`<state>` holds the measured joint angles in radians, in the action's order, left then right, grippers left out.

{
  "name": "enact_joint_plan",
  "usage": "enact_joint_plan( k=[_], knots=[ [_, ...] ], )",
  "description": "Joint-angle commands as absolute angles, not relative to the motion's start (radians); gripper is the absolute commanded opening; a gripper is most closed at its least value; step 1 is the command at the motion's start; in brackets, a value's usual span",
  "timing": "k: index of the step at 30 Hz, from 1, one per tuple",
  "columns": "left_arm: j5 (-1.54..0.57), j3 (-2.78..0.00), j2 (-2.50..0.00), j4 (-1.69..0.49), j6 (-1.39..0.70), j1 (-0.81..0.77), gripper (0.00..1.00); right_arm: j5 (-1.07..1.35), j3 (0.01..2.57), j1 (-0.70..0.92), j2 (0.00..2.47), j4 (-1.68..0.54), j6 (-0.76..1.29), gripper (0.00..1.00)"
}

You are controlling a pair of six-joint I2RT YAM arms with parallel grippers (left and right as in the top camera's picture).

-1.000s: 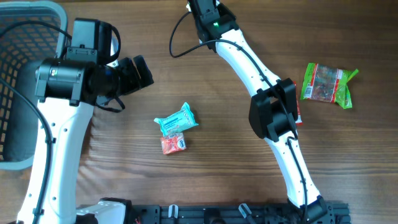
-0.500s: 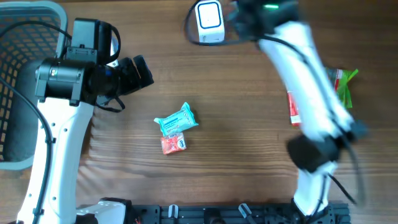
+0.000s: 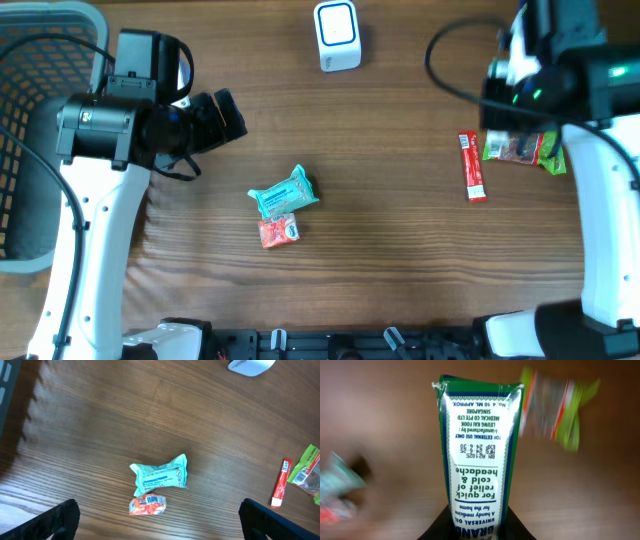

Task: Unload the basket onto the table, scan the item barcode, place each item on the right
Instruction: 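Lower the green-white box onto the table at right and release, then move the right gripper to the red Kleenex pack beside the teal wipes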

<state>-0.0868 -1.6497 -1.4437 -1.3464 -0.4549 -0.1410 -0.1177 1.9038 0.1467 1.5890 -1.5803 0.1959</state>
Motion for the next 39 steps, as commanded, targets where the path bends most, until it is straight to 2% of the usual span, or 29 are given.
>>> enact_joint_plan(
  k=[1,7,8,9,11,12,15,18,23,26,33,36,39],
  knots=[
    [-0.081,-1.656,-1.443,-1.346,-0.456,-0.135,1.0,-0.242,1.607,0.145,1.507,-1.478,0.314,0.04],
    [-0.081,-1.656,-1.443,-1.346,-0.456,-0.135,1.0,-0.309,1.202,0.132,1.549,-1.078,0.336,0.07],
    [-0.081,-1.656,-1.443,-1.346,-0.456,-0.135,1.0,-0.314,1.156,0.125,1.56,-1.015,0.33,0.12],
    [-0.081,-1.656,-1.443,-1.346,-0.456,-0.135,1.0,-0.313,1.121,0.121,1.572,-0.97,0.33,0.23],
    [-0.081,-1.656,-1.443,-1.346,-0.456,-0.135,1.0,-0.315,1.084,0.112,1.588,-0.924,0.329,0.64],
    [-0.081,-1.656,-1.443,-1.346,-0.456,-0.135,1.0,-0.315,1.073,0.106,1.599,-0.908,0.329,0.71],
    [-0.08,-1.656,-1.443,-1.346,-0.456,-0.135,1.0,-0.31,1.073,0.103,1.613,-0.894,0.318,0.75],
    [-0.08,-1.656,-1.443,-1.346,-0.456,-0.135,1.0,-0.192,1.1,0.104,1.612,-0.878,0.255,0.81],
    [-0.08,-1.656,-1.443,-1.346,-0.456,-0.135,1.0,0.459,1.197,0.119,1.612,-0.859,0.125,0.75],
    [-0.081,-1.656,-1.443,-1.346,-0.456,-0.135,1.0,0.654,1.198,0.179,1.613,-0.804,0.106,0.72],
    [-0.08,-1.656,-1.443,-1.346,-0.456,-0.135,1.0,0.535,1.176,0.492,1.62,-0.682,0.109,0.73],
    [-0.08,-1.656,-1.443,-1.346,-0.456,-0.135,1.0,0.432,1.171,0.631,1.645,-0.651,0.253,0.73],
    [-0.08,-1.656,-1.443,-1.346,-0.456,-0.135,1.0,0.261,1.171,0.739,1.687,-0.646,0.473,0.87]
  ],
)
